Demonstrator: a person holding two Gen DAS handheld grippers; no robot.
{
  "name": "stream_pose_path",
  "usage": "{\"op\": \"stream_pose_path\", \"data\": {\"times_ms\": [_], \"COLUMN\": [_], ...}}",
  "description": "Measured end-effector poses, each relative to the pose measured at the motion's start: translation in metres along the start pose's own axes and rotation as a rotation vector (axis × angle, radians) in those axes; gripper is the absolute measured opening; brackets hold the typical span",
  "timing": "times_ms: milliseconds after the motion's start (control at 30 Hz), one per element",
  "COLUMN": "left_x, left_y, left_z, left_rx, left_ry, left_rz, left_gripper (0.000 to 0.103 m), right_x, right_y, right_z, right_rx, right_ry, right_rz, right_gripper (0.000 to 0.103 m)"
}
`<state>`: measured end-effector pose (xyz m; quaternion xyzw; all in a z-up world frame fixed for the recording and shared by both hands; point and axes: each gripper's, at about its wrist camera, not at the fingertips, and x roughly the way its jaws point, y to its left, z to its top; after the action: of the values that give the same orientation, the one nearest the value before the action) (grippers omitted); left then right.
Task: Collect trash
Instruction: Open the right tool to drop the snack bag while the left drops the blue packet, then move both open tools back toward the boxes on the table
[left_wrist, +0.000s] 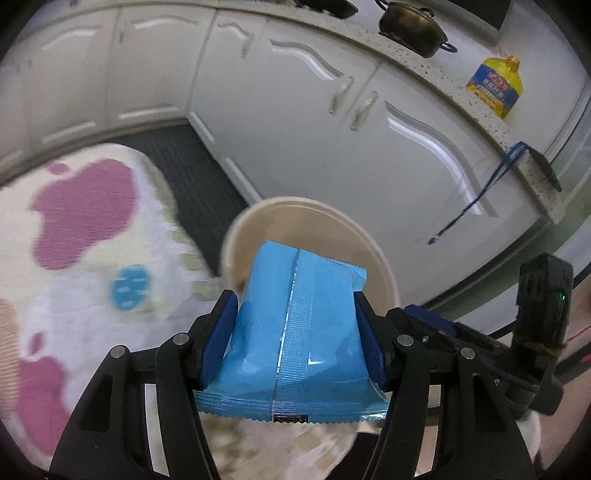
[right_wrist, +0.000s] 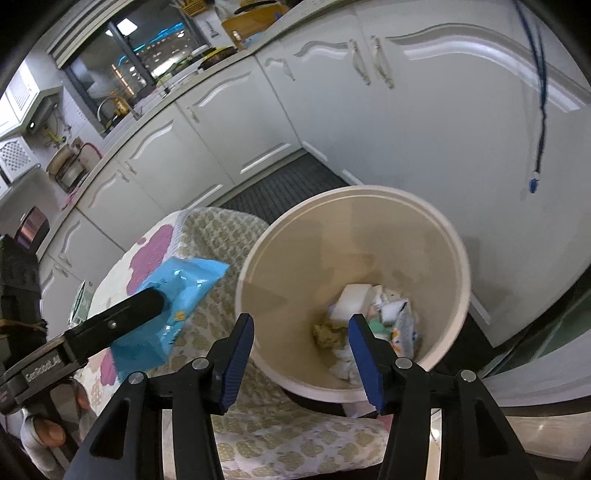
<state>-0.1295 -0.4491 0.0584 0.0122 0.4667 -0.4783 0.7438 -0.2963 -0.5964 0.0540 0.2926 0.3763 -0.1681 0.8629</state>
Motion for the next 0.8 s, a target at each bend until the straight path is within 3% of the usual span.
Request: {"op": "stream_pose_path", "data": {"times_ms": [67,133,433,800], "left_x": [0.013,0.022,0.022,-0.043], "left_y": [-0.002,-0.002,0.001,0.018], "left_z": [0.004,0.006,0.006,-0.013], "left_rx": [-0.013,-0.028,-0.015,0.021], "left_ry": [0.027,0.031,0.027,-0.104], "left_rz": [-0.042,-0.056,0.000,0.179], "left_gripper": [0.078,0.083,0.083,0.083], "right_x": [-0.003,-0.005,-0.003,0.005], "right_y": [-0.006,-0.012,-0.018,0.027], "right_z": [0.001,0.002,0.001,-0.001], "right_rx": [0.016,0.032,0.049,-0.033], "right_ry": [-0.002,-0.004,0.007,0.024], "right_rz": [-0.004,-0.003,0.002,0.064], "right_gripper": [0.052,0.053,0.053,0.054]}}
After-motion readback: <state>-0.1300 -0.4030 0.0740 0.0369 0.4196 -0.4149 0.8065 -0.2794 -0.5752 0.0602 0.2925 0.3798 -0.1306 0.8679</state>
